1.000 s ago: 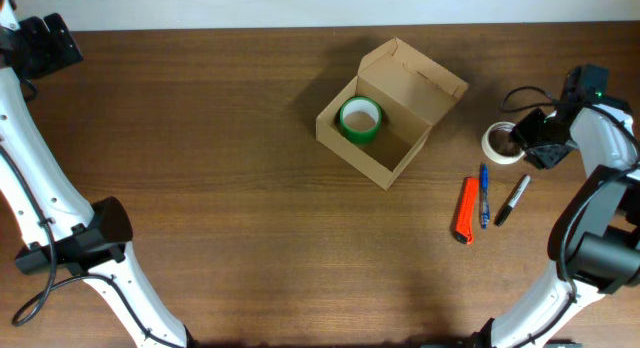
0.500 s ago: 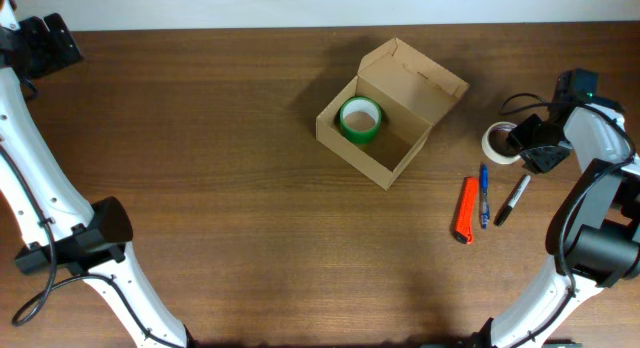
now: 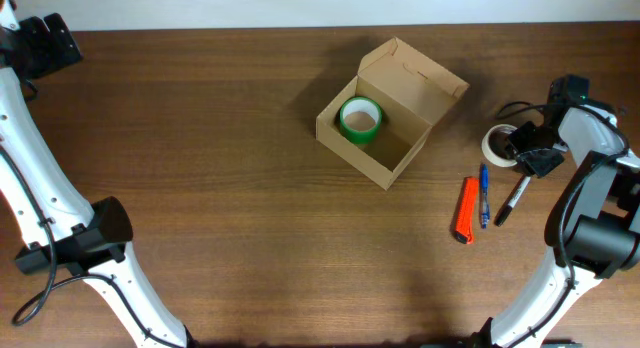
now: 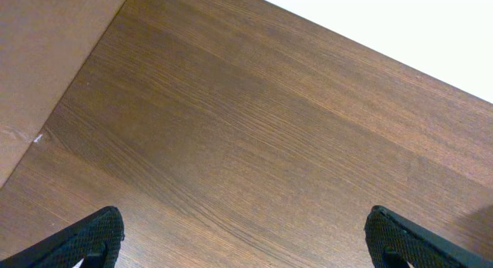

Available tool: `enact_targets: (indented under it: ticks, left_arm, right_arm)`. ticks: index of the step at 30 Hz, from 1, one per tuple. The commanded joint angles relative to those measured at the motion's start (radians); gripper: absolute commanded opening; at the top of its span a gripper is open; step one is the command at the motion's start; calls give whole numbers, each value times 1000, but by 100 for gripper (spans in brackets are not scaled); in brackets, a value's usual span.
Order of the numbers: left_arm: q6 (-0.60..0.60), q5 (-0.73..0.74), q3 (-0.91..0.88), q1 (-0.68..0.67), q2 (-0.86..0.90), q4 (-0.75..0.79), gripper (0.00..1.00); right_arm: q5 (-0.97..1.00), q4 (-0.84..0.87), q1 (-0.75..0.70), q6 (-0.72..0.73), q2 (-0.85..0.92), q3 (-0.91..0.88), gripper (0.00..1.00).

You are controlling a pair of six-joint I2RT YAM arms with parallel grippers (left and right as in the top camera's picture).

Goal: Pack container
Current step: 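Move the right gripper to the white masking tape and grasp it, then lift the white masking tape and carry it over the box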

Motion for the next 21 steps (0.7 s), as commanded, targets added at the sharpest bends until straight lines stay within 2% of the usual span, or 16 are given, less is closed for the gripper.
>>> enact_targets:
  ticks: [1,4,7,14,18,21]
  left_arm:
    - [9,10,-3,4,-30,0,100]
    - [9,10,-3,4,-30,0,100]
    - [9,10,-3,4,-30,0,100]
    - [9,10,-3,4,-30,0,100]
    - [9,10,-3,5,-30,0,100]
    - [9,10,-3,4,-30,0,100]
  right_arm:
    - [16,-11,9,9,5,18,20]
    - [14,-19,9,8,5,18,4]
    - [-21,-21,9,-24,5,20,4]
    - [-154,-77,9,-261,-46,128,4]
    - [-206,-172,9,-382,-134,286,4]
    - [-294,-288,18,-478,-218,477,4]
